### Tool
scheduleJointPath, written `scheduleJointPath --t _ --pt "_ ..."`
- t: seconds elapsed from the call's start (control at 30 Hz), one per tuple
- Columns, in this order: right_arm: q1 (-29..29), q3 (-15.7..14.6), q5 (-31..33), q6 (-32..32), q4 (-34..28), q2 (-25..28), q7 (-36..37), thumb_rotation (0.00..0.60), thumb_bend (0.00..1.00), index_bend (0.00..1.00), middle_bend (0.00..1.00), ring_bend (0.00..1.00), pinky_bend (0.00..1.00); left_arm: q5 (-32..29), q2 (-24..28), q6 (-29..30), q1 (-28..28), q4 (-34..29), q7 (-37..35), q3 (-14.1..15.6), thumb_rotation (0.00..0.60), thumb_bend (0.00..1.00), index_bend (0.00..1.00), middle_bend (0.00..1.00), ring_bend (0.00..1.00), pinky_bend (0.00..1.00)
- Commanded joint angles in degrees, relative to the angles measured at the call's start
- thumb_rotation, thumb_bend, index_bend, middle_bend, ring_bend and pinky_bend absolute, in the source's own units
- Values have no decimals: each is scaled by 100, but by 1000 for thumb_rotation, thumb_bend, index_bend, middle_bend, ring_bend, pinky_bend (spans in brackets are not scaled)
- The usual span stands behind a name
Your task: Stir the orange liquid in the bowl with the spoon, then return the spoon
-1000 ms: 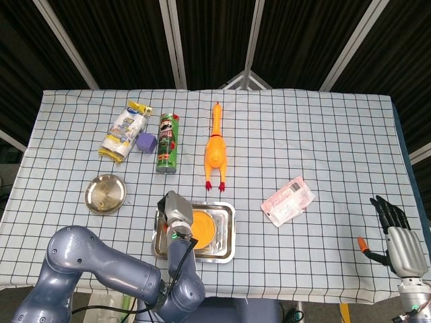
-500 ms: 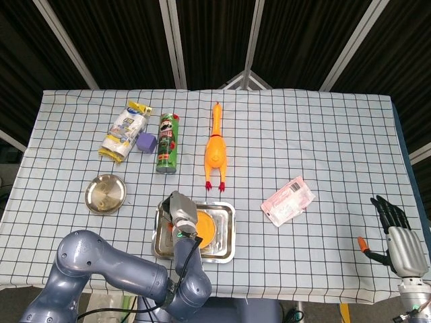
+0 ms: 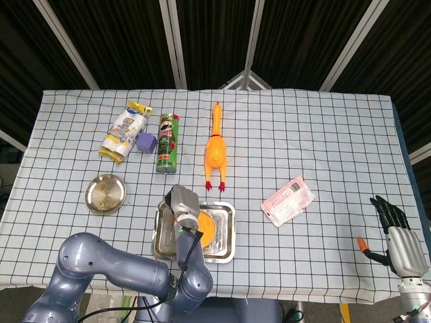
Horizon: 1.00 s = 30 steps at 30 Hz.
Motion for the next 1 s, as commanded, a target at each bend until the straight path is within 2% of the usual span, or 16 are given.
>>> scheduleJointPath --t 0.03,0.37,0.53,0.73,1.0 --pt "-1 0 1 2 1 -2 -1 600 405 0 0 0 0 67 -3 2 68 -37 -67 -61 600 756 864 1000 1000 1000" --pt "-4 -7 -6 2 -5 6 8 600 405 0 0 0 0 98 141 69 280 -377 -77 -121 600 756 864 1000 1000 1000" --pt "1 -9 -7 -6 -5 3 -3 600 404 0 0 0 0 -98 294 77 428 -843 -73 -277 600 756 864 1000 1000 1000" --pt "-3 -10 -5 2 -13 6 -16 600 405 0 0 0 0 -195 456 148 535 -1341 -97 -279 600 757 864 1000 1000 1000" --pt "0 -11 3 -10 -12 2 -11 600 405 0 0 0 0 -263 622 271 554 -1623 -162 -331 600 756 864 1000 1000 1000"
